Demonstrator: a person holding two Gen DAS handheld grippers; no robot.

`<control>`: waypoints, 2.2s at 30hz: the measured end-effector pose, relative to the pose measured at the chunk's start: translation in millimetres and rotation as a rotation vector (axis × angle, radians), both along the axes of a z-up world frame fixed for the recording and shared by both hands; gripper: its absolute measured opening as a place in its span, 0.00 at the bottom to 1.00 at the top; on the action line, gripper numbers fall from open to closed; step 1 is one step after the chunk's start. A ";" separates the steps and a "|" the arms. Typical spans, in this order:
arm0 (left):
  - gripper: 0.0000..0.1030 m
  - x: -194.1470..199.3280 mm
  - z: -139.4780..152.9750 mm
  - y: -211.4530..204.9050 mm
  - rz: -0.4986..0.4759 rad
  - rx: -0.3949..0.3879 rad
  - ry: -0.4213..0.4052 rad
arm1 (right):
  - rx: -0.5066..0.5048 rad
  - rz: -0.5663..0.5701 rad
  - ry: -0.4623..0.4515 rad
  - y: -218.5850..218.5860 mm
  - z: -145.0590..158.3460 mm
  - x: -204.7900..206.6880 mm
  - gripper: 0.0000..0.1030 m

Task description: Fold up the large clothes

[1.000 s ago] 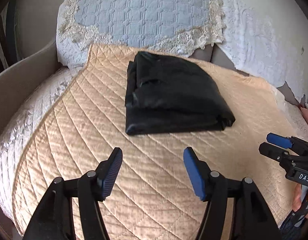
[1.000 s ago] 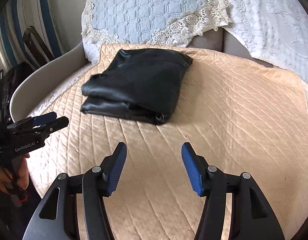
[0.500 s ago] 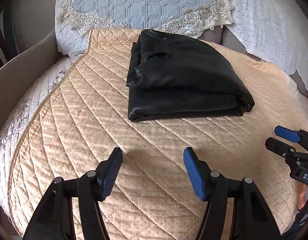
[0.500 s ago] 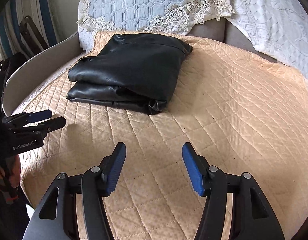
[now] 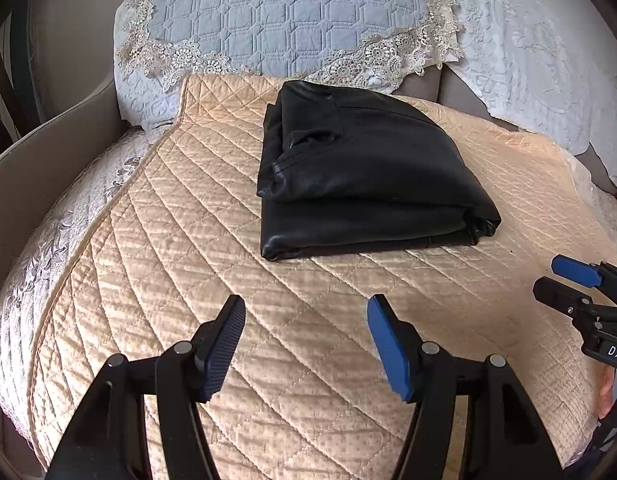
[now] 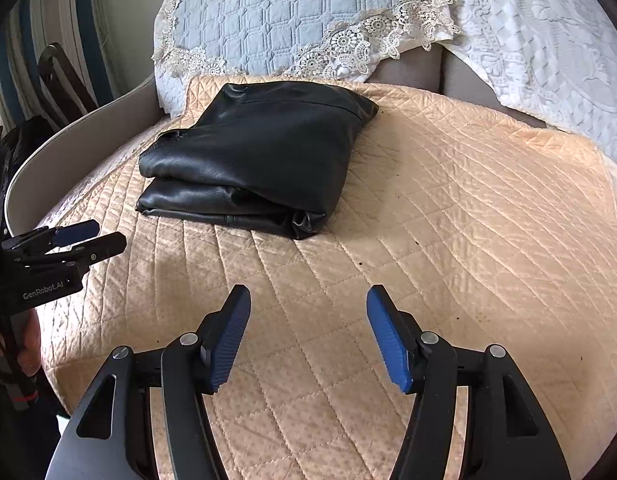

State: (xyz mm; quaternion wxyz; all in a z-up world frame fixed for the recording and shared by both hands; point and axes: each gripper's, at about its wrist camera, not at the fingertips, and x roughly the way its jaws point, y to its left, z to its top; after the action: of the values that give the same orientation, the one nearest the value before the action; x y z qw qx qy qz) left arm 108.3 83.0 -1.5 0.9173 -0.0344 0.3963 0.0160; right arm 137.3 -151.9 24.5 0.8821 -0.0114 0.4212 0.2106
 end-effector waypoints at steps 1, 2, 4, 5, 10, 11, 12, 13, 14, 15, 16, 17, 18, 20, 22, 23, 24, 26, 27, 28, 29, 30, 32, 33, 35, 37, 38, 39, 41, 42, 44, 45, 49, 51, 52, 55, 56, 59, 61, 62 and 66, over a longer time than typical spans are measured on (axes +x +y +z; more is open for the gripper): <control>0.64 -0.3 0.3 -0.2 -0.001 0.001 -0.002 | 0.000 0.001 0.001 -0.1 -0.4 0.3 0.60; 0.64 -0.6 0.8 -0.7 -0.002 0.003 -0.004 | -0.001 0.002 0.002 0.1 -0.7 0.4 0.60; 0.64 -0.3 1.1 -1.2 -0.001 0.006 -0.004 | -0.003 0.006 0.002 0.7 -1.2 0.2 0.60; 0.64 -0.2 1.2 -1.3 -0.003 0.004 -0.004 | -0.003 0.007 0.003 1.1 -1.5 -0.1 0.60; 0.64 0.3 1.0 -0.8 -0.005 -0.006 0.001 | -0.002 0.009 -0.002 1.7 -1.2 -1.2 0.60; 0.64 -0.1 0.7 -0.9 -0.005 -0.012 0.002 | -0.001 0.009 -0.003 1.8 -1.0 -1.3 0.60; 0.64 -0.1 0.4 -0.9 -0.005 -0.015 0.003 | 0.002 0.010 -0.002 1.8 -0.9 -1.5 0.60; 0.64 0.0 0.0 -1.1 -0.005 -0.014 0.004 | 0.003 0.011 -0.002 1.6 -0.9 -1.5 0.60; 0.64 0.1 -0.5 -1.3 -0.004 -0.009 0.006 | 0.002 0.012 -0.002 1.8 -1.0 -1.5 0.60; 0.64 0.3 -0.9 -1.6 -0.004 -0.005 0.007 | 0.001 0.013 -0.001 2.0 -1.1 -1.5 0.60; 0.64 0.4 -1.2 -2.0 -0.004 -0.003 0.008 | 0.002 0.015 -0.001 2.1 -1.2 -1.5 0.60; 0.64 0.4 -1.3 -1.8 -0.004 -0.005 0.007 | 0.002 0.016 -0.001 2.4 -1.2 -1.6 0.60; 0.64 0.3 -1.4 -2.0 -0.006 -0.007 0.006 | 0.001 0.017 -0.001 2.5 -1.1 -1.7 0.60; 0.64 -0.5 -1.2 -2.9 -0.004 -0.004 0.002 | 0.002 0.019 -0.001 2.7 -1.0 -1.7 0.60; 0.64 -1.1 -0.6 -3.5 -0.001 0.006 -0.004 | 0.001 0.019 -0.002 2.6 -1.2 -1.9 0.60; 0.64 -1.4 -0.4 -3.7 -0.001 0.007 -0.004 | 0.001 0.018 -0.002 2.6 -1.1 -2.1 0.60; 0.64 -1.3 -0.5 -3.6 -0.002 0.004 -0.003 | 0.001 0.018 -0.002 2.4 -0.9 -2.1 0.60; 0.64 -1.4 -0.2 -3.6 -0.001 -0.002 -0.001 | 0.002 0.017 -0.002 2.6 -1.1 -2.1 0.60; 0.64 -1.4 -0.3 -3.6 -0.001 -0.002 0.000 | 0.002 0.017 -0.002 2.5 -1.0 -2.1 0.60; 0.64 -1.3 -0.1 -3.5 0.000 -0.001 0.001 | 0.002 0.017 -0.002 2.5 -1.0 -2.1 0.60; 0.64 -1.7 0.1 -3.4 0.001 0.001 0.001 | 0.002 0.018 -0.002 2.5 -1.1 -2.0 0.60; 0.64 -1.8 0.2 -3.5 0.001 0.002 0.000 | 0.001 0.020 -0.002 2.8 -1.2 -2.0 0.60; 0.64 -2.0 0.4 -3.9 0.001 0.005 -0.001 | 0.001 0.021 -0.002 2.7 -1.7 -2.1 0.60; 0.64 -1.8 0.5 -4.1 0.002 0.007 -0.001 | 0.002 0.021 -0.001 2.9 -2.0 -2.2 0.60; 0.64 -1.8 0.7 -4.3 0.002 0.010 -0.002 | 0.001 0.022 0.000 3.3 -2.7 -2.3 0.60; 0.64 -1.7 0.6 -4.5 0.004 0.015 -0.003 | 0.001 0.022 0.002 3.3 -3.3 -2.2 0.60; 0.64 -1.8 0.8 -4.5 0.005 0.017 -0.003 | 0.001 0.021 0.002 3.5 -3.3 -2.4 0.60; 0.64 -1.9 0.8 -4.4 0.005 0.018 -0.003 | 0.002 0.021 0.002 3.4 -3.3 -2.5 0.60; 0.64 -1.5 0.7 -3.8 0.007 0.018 -0.003 | 0.002 0.022 0.002 3.3 -3.3 -2.5 0.60; 0.64 -1.6 0.7 -3.7 0.009 0.019 -0.003 | 0.002 0.022 0.001 3.3 -3.3 -2.5 0.60; 0.64 -2.0 1.0 -3.7 0.012 0.021 -0.004 | 0.002 0.022 0.001 3.4 -3.2 -2.7 0.60; 0.64 -2.0 1.0 -3.6 0.012 0.021 -0.004 | 0.002 0.023 0.001 3.3 -3.2 -2.7 0.60; 0.64 -2.4 0.9 -4.0 0.014 0.025 -0.004 | 0.002 0.023 0.000 3.8 -2.9 -3.1 0.60; 0.64 -2.6 0.8 -3.9 0.015 0.026 -0.004 | 0.002 0.024 0.001 3.8 -3.0 -3.0 0.60; 0.64 -2.6 0.7 -3.6 0.015 0.025 -0.003 | 0.001 0.023 0.000 4.0 -3.0 -3.0 0.60; 0.64 -2.5 0.5 -3.9 0.017 0.026 -0.002 | 0.002 0.023 0.000 4.0 -2.9 -3.3 0.60; 0.64 -2.7 0.4 -4.5 0.017 0.025 -0.002 | 0.001 0.023 -0.001 3.9 -2.8 -3.4 0.60; 0.64 -2.6 0.2 -4.5 0.018 0.026 -0.002 | 0.003 0.025 0.001 3.8 -2.8 -3.1 0.60; 0.64 -2.1 0.2 -4.0 0.017 0.025 -0.002 | 0.002 0.025 0.001 3.7 -2.9 -3.1 0.60; 0.64 -2.1 -0.1 -4.0 0.017 0.025 -0.001 | 0.002 0.025 0.001 3.8 -2.8 -3.1 0.60; 0.64 -2.0 -1.0 -5.5 0.017 0.034 0.000 | 0.003 0.025 0.000 4.0 -2.8 -3.1 0.60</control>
State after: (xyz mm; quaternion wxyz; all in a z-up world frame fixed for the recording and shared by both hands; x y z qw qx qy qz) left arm 106.2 77.5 -2.4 0.9176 -0.0221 0.3957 0.0304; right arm 134.2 -148.0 21.7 0.8794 -0.0153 0.4208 0.2221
